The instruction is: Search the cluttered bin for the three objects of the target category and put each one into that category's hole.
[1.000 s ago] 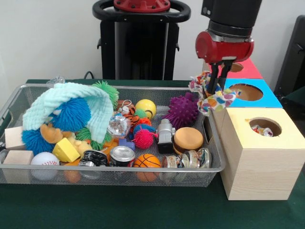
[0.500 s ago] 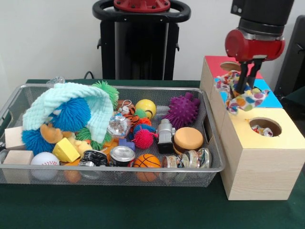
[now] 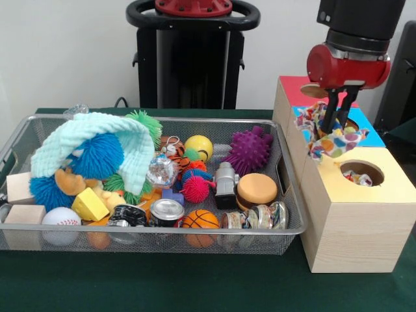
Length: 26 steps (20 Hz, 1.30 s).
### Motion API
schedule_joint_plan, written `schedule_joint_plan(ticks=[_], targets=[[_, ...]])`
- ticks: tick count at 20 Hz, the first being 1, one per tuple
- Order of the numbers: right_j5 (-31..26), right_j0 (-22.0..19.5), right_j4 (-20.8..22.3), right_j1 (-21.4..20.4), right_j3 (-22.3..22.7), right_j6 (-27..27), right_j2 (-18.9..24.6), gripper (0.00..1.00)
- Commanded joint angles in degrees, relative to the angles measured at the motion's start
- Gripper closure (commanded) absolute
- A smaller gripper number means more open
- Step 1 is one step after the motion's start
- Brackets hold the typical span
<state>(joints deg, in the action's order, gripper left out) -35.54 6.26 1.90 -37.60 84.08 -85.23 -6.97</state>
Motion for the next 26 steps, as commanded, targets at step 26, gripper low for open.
schedule_joint_plan(ticks=[26], targets=[[-11.9, 6.6, -6.7, 7.3, -7.4, -19.9, -6.5, 1.0]])
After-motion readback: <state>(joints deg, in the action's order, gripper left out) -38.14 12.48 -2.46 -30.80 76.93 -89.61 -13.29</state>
